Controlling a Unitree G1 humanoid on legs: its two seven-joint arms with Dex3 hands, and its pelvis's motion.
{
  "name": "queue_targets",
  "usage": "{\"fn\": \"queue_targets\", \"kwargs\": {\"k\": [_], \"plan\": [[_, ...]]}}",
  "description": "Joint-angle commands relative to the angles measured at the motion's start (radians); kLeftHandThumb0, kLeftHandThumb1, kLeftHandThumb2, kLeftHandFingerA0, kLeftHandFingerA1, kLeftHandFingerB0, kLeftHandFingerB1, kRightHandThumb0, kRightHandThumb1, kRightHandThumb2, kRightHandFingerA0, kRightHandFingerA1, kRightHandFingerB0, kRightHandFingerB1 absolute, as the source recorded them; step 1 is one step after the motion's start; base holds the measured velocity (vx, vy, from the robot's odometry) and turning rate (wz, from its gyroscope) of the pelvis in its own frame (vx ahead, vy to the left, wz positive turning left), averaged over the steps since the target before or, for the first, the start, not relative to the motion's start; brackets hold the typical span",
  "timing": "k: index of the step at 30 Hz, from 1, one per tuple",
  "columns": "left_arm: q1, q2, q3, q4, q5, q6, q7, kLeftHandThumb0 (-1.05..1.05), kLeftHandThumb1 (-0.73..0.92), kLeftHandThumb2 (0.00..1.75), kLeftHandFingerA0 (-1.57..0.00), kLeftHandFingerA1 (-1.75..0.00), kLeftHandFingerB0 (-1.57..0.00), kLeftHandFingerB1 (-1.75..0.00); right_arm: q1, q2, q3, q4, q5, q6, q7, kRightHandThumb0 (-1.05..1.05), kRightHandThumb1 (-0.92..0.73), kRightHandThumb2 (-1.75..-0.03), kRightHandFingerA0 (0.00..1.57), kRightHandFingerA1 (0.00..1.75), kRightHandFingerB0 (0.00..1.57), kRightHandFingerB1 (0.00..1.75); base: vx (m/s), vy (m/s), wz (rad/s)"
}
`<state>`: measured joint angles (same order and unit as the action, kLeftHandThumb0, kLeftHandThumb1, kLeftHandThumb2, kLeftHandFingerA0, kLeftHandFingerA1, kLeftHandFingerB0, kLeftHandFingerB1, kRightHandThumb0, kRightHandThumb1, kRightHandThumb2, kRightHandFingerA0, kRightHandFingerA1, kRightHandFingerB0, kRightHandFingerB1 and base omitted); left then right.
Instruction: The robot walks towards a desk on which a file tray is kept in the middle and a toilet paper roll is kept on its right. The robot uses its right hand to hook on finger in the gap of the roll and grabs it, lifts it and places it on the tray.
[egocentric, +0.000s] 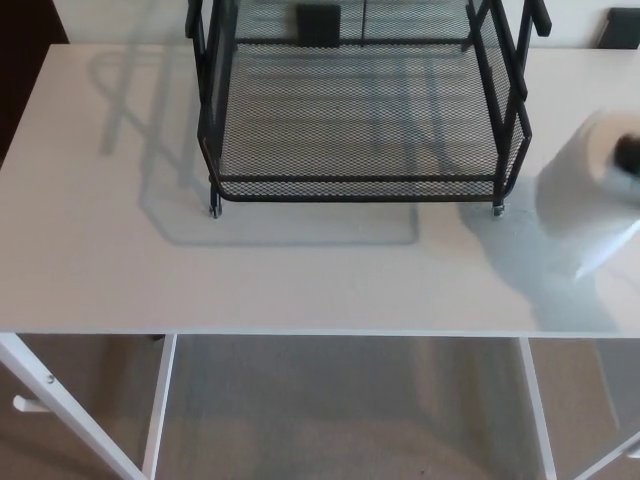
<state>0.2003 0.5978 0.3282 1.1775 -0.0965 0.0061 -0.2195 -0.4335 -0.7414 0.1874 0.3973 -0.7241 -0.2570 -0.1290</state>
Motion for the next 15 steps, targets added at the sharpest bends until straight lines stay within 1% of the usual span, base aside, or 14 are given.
{"fn": "queue_targets", "kwargs": {"k": [1,2,4,5,6,7,8,9,10,11,12,13,14,15], "plan": [[0.014,0.02,-0.001,-0.007,0.005,-0.05,0.01,-0.71,0.86,0.66,-0.48,-0.7,-0.23,-0.54,-0.024,-0.062,-0.097,-0.077,0.06,0.043,0.064,-0.24,-0.69,-0.64,0.87,1.51,0.84,0.97,0.0,0.0,0.0],[0.016,0.021,-0.006,-0.009,0.01,-0.052,0.009,-0.71,0.87,0.66,-0.46,-0.69,-0.23,-0.54,-0.029,-0.074,-0.108,-0.091,0.06,0.052,0.087,-0.25,-0.71,-0.68,0.81,1.48,0.82,0.98,0.0,0.0,0.0],[0.018,0.023,-0.008,-0.009,0.012,-0.053,0.009,-0.71,0.87,0.66,-0.46,-0.69,-0.23,-0.54,-0.035,-0.073,-0.111,-0.096,0.057,0.057,0.102,-0.25,-0.71,-0.68,0.81,1.48,0.82,0.98,0.0,0.0,0.0],[0.021,0.023,-0.009,-0.013,0.013,-0.056,0.009,-0.71,0.87,0.66,-0.44,-0.68,-0.23,-0.53,-0.05,-0.094,-0.135,-0.115,0.073,0.06,0.12,-0.23,-0.7,-0.69,0.85,1.41,0.85,0.97,0.0,0.0,0.0],[0.02,0.021,-0.004,-0.011,0.007,-0.056,0.013,-0.71,0.86,0.66,-0.48,-0.7,-0.23,-0.53,-0.06,-0.105,-0.148,-0.128,0.074,0.069,0.13,-0.24,-0.69,-0.67,0.86,1.42,0.86,0.9,0.0,0.0,0.0],[0.02,0.02,-0.003,-0.01,0.007,-0.057,0.013,-0.71,0.86,0.66,-0.48,-0.7,-0.23,-0.53,-0.06,-0.105,-0.152,-0.132,0.073,0.071,0.134,-0.24,-0.69,-0.67,0.86,1.42,0.86,0.9,0.0,0.0,0.0],[0.021,0.021,-0.003,-0.01,0.006,-0.06,0.011,-0.71,0.86,0.66,-0.47,-0.7,-0.23,-0.54,-0.068,-0.108,-0.161,-0.14,0.073,0.075,0.137,-0.31,-0.68,-0.62,0.89,1.53,0.88,0.79,0.0,0.0,0.0],[0.018,0.02,0.001,-0.007,0.001,-0.055,0.004,-0.7,0.86,0.66,-0.44,-0.7,-0.22,-0.53,-0.084,-0.114,-0.174,-0.144,0.085,0.068,0.14,-0.28,-0.66,-0.65,0.92,1.51,0.91,0.77,0.0,0.0,0.0],[0.014,0.019,0.007,-0.004,-0.007,-0.045,-0.004,-0.7,0.86,0.66,-0.44,-0.7,-0.22,-0.53,-0.103,-0.12,-0.187,-0.144,0.103,0.055,0.144,-0.28,-0.66,-0.65,0.92,1.51,0.91,0.77,0.0,0.0,0.0],[0.011,0.019,0.004,0.007,-0.001,-0.054,0.004,-0.7,0.86,0.65,-0.47,-0.7,-0.24,-0.53,-0.115,-0.122,-0.195,-0.161,0.104,0.077,0.169,-0.38,-0.65,-0.59,0.92,1.5,0.9,0.74,0.0,0.0,0.0],[0.022,0.022,-0.009,-0.011,0.013,-0.059,0.003,-0.72,0.88,0.66,-0.45,-0.67,-0.24,-0.54,-0.137,-0.126,-0.203,-0.158,0.103,0.058,0.152,-0.33,-0.56,-0.61,0.91,1.53,0.91,0.64,0.0,0.0,0.0],[0.024,0.023,-0.011,-0.02,0.013,-0.051,0.001,-0.72,0.87,0.66,-0.43,-0.66,-0.24,-0.53,-0.174,-0.125,-0.208,-0.169,0.113,0.06,0.168,-0.28,-0.68,-0.64,0.88,1.59,0.88,0.83,0.0,0.0,0.0],[0.026,0.023,-0.013,-0.023,0.014,-0.053,0.0,-0.72,0.88,0.66,-0.44,-0.66,-0.24,-0.53,-0.191,-0.121,-0.21,-0.184,0.12,0.072,0.19,-0.29,-0.69,-0.67,0.86,1.61,0.87,0.88,0.0,0.0,0.0],[0.029,0.024,-0.018,-0.026,0.018,-0.061,0.001,-0.72,0.88,0.66,-0.44,-0.66,-0.24,-0.53,-0.198,-0.119,-0.212,-0.196,0.124,0.08,0.204,-0.29,-0.69,-0.67,0.86,1.61,0.87,0.88,0.0,0.0,0.0]]}}
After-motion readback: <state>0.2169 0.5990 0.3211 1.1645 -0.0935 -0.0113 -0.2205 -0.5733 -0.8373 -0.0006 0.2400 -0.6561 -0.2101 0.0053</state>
